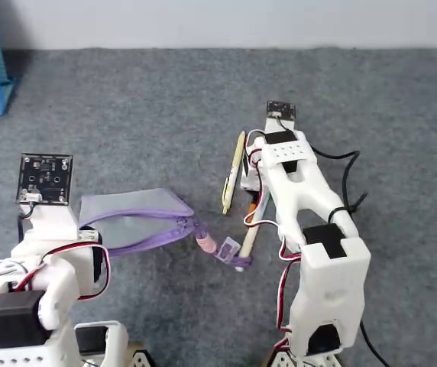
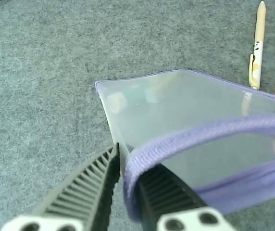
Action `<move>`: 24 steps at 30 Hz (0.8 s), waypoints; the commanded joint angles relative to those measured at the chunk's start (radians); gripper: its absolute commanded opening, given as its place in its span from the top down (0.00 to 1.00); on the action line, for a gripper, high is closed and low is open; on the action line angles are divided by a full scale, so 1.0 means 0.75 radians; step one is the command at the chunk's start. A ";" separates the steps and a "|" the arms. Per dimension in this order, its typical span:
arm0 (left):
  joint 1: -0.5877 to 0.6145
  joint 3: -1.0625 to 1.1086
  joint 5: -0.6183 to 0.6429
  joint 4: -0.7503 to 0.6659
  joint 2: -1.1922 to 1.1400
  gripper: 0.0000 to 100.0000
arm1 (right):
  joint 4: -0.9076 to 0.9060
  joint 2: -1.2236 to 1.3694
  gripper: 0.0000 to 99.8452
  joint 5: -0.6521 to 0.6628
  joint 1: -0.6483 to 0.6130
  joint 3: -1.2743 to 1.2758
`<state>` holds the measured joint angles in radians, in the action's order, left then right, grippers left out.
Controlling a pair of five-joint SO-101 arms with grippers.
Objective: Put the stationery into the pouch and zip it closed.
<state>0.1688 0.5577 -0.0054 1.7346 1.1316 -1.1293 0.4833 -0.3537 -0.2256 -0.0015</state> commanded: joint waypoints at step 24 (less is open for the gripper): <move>0.002 -0.005 0.014 0.023 -0.008 0.99 | -0.083 -0.907 0.99 0.131 0.085 0.317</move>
<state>0.1688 0.5577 -0.0054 1.7346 1.1316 -1.2536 -0.1089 -0.2908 -0.2056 0.2424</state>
